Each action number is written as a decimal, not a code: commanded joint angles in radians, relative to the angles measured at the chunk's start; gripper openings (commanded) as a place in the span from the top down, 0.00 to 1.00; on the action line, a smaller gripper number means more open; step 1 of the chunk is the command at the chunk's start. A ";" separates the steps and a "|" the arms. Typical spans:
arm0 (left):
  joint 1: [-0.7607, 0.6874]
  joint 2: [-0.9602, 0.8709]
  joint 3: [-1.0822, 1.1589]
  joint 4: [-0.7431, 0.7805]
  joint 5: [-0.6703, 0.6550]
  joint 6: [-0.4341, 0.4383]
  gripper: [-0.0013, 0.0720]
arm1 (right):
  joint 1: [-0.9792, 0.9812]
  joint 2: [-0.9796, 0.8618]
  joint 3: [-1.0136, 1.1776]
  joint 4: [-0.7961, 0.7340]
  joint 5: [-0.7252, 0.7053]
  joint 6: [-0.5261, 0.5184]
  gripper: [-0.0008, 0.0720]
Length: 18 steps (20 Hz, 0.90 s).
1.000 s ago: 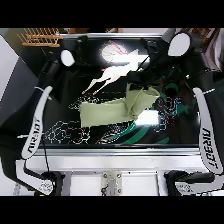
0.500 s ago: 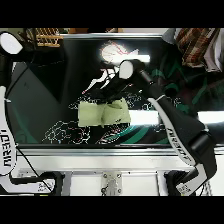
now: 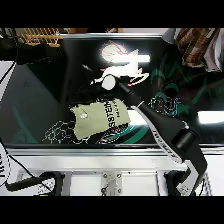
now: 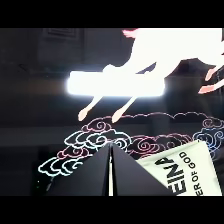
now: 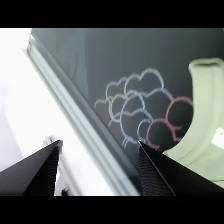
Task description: Fold the clothes and pants, and hang the long-sleeved shirts on hangers.
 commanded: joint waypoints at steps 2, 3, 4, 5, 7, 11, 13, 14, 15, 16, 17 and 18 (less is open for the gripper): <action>0.000 0.047 -0.051 0.000 -0.001 -0.001 0.97 | -0.141 0.211 -0.148 -0.249 0.048 -0.045 0.29; -0.005 0.070 -0.105 0.000 0.022 -0.001 0.97 | -0.193 0.270 -0.219 -0.316 0.084 -0.045 0.29; -0.011 0.093 -0.165 0.000 0.043 -0.001 0.97 | -0.257 0.328 -0.301 -0.375 0.119 -0.045 0.29; -0.018 0.118 -0.235 0.000 0.064 -0.001 0.97 | -0.326 0.378 -0.388 -0.419 0.145 -0.045 0.29; -0.041 0.164 -0.365 -0.001 0.097 -0.001 0.97 | -0.460 0.437 -0.545 -0.454 0.173 -0.046 0.28; -0.086 0.215 -0.550 -0.003 0.134 -0.002 0.97 | -0.642 0.397 -0.746 -0.344 0.149 -0.085 0.00; -0.103 0.230 -0.611 -0.003 0.155 -0.002 0.97 | -0.655 0.328 -0.769 -0.262 0.131 -0.142 0.00; -0.106 0.237 -0.635 -0.005 0.158 -0.002 0.97 | -0.648 0.291 -0.769 -0.214 0.121 -0.172 0.00; -0.116 0.244 -0.657 -0.010 0.161 -0.006 0.97 | -0.634 0.252 -0.769 -0.151 0.101 -0.214 0.00; -0.118 0.249 -0.675 -0.010 0.164 -0.007 0.97 | -0.618 0.218 -0.768 -0.093 0.080 -0.249 0.00; -0.119 0.251 -0.688 -0.018 0.163 -0.007 0.97 | -0.595 0.184 -0.765 -0.029 0.056 -0.283 0.00; -0.120 0.250 -0.695 -0.037 0.161 -0.007 0.97 | -0.570 0.158 -0.763 0.034 0.036 -0.318 0.00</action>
